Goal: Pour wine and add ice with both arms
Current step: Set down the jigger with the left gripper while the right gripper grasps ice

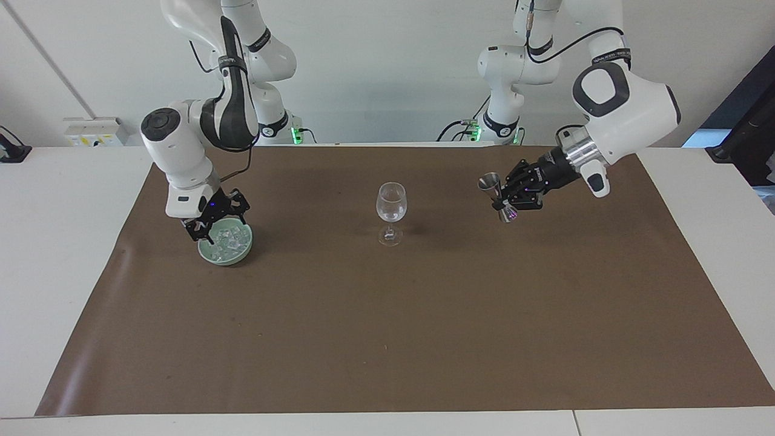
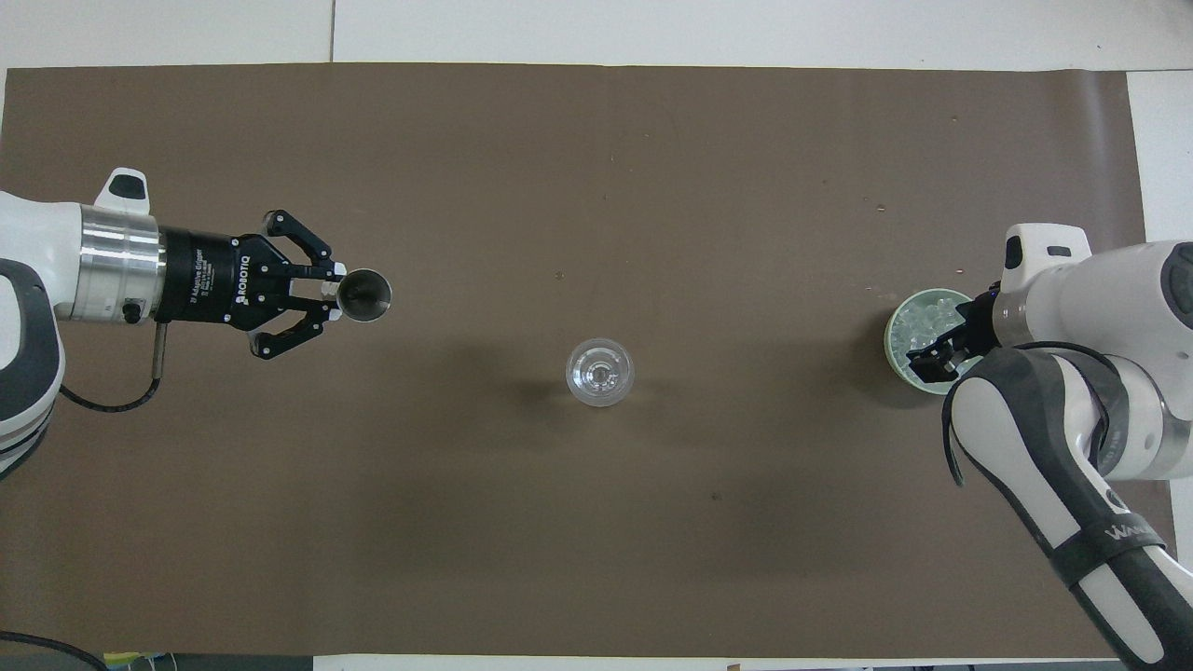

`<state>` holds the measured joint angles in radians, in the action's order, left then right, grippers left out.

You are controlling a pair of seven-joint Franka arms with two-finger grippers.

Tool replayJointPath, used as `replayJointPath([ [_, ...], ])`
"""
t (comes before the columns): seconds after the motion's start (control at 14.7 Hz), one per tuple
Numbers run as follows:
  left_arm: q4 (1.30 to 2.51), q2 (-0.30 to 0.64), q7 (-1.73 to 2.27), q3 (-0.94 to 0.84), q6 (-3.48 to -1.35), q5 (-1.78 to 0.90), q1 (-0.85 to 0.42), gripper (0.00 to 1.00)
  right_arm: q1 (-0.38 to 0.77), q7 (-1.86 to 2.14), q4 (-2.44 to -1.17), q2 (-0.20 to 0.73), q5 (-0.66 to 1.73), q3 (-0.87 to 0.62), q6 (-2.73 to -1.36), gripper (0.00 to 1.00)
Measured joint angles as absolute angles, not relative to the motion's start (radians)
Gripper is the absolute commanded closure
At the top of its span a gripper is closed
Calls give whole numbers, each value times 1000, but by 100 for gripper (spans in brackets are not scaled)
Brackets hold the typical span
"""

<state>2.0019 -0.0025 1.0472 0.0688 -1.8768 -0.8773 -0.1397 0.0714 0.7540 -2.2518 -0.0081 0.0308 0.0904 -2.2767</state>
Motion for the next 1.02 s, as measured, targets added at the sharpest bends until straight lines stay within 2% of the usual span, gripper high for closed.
replayJointPath([
  [0.27, 2015, 103, 916, 68, -1791, -998, 21, 100, 75, 803, -2260, -7, 32, 89, -2290, 25],
  [0.41, 2003, 176, 844, 68, -1716, -1059, 84, 100, 72, 847, -2262, -2, 40, 90, -2301, 30],
  [0.68, 1900, 359, 728, 66, -1623, -1116, 189, 100, 67, 878, -2276, 0, 52, 93, -2323, 38],
  [1.02, 1794, 472, 712, 65, -1546, -1194, 269, 100, 49, 888, -2292, 22, 72, 93, -2345, 39],
])
